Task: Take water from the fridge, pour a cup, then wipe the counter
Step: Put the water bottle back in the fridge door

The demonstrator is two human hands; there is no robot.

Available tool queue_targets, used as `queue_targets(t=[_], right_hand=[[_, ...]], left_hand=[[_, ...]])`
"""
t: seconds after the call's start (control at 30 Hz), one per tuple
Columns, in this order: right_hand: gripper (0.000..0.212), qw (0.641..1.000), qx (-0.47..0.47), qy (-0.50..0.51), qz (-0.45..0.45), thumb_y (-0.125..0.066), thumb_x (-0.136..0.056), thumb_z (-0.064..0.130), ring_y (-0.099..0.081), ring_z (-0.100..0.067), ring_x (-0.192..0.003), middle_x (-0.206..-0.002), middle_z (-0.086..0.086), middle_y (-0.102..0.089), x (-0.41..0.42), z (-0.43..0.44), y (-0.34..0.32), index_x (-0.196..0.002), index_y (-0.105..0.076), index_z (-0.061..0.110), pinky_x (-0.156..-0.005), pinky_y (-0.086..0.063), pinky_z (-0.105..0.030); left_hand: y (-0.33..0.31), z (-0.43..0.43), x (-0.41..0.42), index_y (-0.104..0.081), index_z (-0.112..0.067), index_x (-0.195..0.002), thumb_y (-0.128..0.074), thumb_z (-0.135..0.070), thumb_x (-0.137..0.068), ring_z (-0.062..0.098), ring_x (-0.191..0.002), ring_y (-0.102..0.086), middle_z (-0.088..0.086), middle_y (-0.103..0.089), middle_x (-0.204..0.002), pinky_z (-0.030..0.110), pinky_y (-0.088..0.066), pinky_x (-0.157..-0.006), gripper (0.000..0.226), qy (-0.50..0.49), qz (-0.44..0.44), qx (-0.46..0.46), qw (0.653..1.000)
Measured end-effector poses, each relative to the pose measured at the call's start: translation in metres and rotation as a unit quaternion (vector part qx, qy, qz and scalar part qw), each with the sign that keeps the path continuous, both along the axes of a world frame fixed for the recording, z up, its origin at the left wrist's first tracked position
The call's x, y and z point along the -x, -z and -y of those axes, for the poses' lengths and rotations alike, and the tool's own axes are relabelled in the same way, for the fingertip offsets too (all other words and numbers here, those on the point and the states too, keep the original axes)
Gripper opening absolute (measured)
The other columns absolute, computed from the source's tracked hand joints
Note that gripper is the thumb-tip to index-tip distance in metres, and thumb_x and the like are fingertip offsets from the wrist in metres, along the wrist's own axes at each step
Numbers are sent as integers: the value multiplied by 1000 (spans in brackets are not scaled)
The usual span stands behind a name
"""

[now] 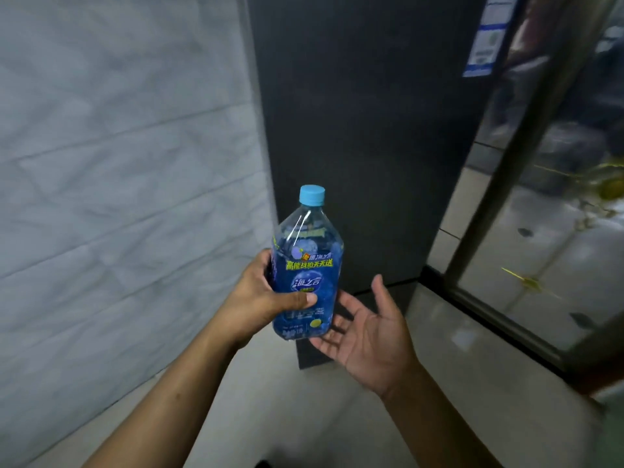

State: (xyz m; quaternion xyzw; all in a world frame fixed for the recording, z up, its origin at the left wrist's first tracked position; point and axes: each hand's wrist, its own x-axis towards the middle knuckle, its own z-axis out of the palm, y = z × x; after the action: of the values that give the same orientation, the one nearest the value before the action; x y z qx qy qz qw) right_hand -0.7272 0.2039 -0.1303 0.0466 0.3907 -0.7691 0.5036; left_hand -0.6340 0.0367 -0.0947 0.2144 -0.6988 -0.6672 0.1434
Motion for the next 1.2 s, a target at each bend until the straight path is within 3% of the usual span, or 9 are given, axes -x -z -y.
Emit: queue_targets(t=[0.27, 0.5, 0.6, 0.7, 0.8, 0.93, 1.0, 1.1, 1.2], right_hand=[[82, 1000, 10, -16, 2, -54, -76, 72, -60, -41, -120, -126, -22, -65, 47, 130, -12, -131, -62, 12, -111, -37, -53], [79, 999, 22, 11, -36, -58, -76, 67, -67, -32, -99, -125, -22, -64, 86, 221, -31, -127, -65, 6, -78, -55, -40], [69, 994, -2, 12, -111, -59, -78, 62, -68, -27, -87, -106, -16, -70, 102, 242, -43, -118, -66, 6, -72, -54, -37], [44, 955, -87, -22, -282, -61, -85, 51, -68, -21, -86, -96, -8, -74, 116, 258, -69, -107, -66, 13, -80, -52, -39], [32, 807, -169, -36, -564, -51, -93, 47, -66, -8, -85, -102, -2, -66, 127, 276, -99, -108, -63, 21, -74, -55, -28], [23, 397, -209, 114, -886, -56, -90, 29, -53, -18, -97, -101, -7, -60, 147, 296, -118, -93, -65, 9, -82, -46, -31], [24, 270, -182, 150, -934, -60, -88, 28, -56, -28, -109, -101, -12, -66, 157, 303, -133, -88, -69, 6, -97, -42, -40], [40, 105, -242, 61, -963, -54, -92, 40, -49, -37, -131, -109, -15, -69, 178, 308, -156, -96, -73, 5, -120, -19, -50], [52, -100, -375, -71, -919, -50, -92, 47, -35, -45, -141, -126, -23, -64, 185, 312, -175, -111, -72, 4, -119, 7, -58]], left_hand=[[-13, 121, 46, -58, -18, -117, -99, -18, -41, 20, -99, -75, 2, -76, -109, 50, -60, -90, 86, -32, 7, 20, 999], [-28, 208, 87, -59, -22, -120, -97, -43, -38, 22, -103, -73, 1, -74, -114, 51, -60, -88, 93, -59, -23, 50, 997], [-38, 226, 99, -60, -20, -121, -96, -36, -42, 21, -101, -74, 2, -75, -113, 49, -61, -87, 88, -65, -52, 32, 996], [-51, 241, 110, -61, -17, -124, -97, -20, -55, 23, -103, -74, 4, -75, -114, 49, -60, -88, 78, -50, -80, 25, 995], [-64, 256, 119, -59, -14, -128, -94, -19, -57, 27, -106, -73, 7, -75, -117, 46, -60, -88, 79, -69, -118, 16, 991], [-85, 278, 128, -58, -12, -128, -91, -26, -53, 28, -106, -73, 8, -74, -118, 51, -58, -90, 83, -89, -143, 15, 986], [-92, 288, 132, -59, -11, -127, -93, -23, -53, 28, -105, -73, 9, -74, -117, 50, -59, -89, 82, -91, -148, 10, 985], [-95, 297, 135, -60, -12, -126, -95, -16, -54, 25, -102, -74, 6, -75, -114, 46, -61, -85, 80, -106, -148, 11, 983], [-92, 304, 136, -62, -13, -122, -89, -22, -46, 22, -97, -76, 3, -77, -108, 42, -61, -82, 81, -130, -142, -3, 981]])
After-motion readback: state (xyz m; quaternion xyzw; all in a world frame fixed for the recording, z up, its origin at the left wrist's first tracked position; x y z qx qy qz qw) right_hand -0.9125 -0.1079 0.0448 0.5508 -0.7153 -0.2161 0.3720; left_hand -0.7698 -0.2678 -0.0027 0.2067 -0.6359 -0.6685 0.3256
